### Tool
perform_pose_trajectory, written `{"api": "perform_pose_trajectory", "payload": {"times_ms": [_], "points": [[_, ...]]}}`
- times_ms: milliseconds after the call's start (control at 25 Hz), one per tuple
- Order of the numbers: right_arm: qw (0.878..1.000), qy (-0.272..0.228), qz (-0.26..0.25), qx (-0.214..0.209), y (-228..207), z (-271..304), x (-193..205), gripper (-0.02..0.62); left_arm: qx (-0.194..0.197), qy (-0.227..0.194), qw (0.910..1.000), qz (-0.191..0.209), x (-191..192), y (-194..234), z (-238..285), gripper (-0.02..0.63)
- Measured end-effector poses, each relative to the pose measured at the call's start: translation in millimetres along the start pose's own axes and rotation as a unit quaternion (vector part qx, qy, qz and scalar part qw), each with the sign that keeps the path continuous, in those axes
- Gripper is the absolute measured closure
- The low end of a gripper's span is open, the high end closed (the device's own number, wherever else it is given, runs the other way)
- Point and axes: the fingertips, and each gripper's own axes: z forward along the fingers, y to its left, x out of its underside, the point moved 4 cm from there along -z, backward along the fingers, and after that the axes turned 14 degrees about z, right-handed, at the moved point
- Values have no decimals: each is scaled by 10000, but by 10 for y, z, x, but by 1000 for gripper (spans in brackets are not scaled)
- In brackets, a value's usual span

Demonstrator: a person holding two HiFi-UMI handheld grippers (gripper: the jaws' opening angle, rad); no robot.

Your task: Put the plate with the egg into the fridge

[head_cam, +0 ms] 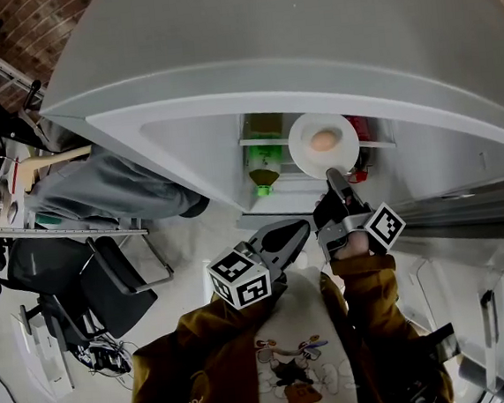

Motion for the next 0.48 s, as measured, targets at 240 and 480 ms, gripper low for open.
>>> {"api": "perform_pose_trajectory", "payload": {"times_ms": [240,480], "points": [[10000,-35,41,43,-9,84,-56,575,-48,-7,9999,94,-24,31,-15,600],[9999,-43,71,80,1,202,-91,575,-89,-60,9999,130,-59,50,-24,600]]}}
